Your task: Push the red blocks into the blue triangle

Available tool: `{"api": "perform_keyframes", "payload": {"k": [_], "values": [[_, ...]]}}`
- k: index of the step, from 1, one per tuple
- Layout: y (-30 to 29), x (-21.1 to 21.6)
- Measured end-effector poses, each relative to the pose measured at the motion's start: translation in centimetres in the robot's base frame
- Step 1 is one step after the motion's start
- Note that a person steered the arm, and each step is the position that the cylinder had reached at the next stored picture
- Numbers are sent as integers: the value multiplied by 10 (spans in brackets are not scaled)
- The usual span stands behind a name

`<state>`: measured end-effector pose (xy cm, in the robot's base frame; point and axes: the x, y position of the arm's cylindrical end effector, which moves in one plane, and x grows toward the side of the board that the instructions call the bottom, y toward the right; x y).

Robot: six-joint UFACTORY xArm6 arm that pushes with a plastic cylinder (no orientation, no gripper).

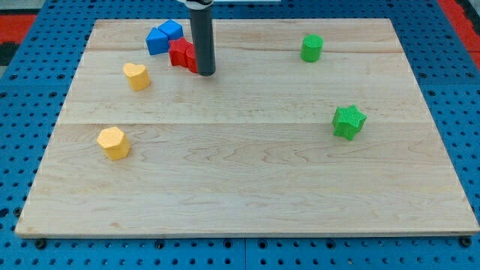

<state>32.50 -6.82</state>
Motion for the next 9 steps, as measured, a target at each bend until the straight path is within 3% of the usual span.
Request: {"api": "perform_keyframes", "payload": {"k": [1, 7, 9], "values": [[-7, -23], [37, 0], [-10, -38]]}}
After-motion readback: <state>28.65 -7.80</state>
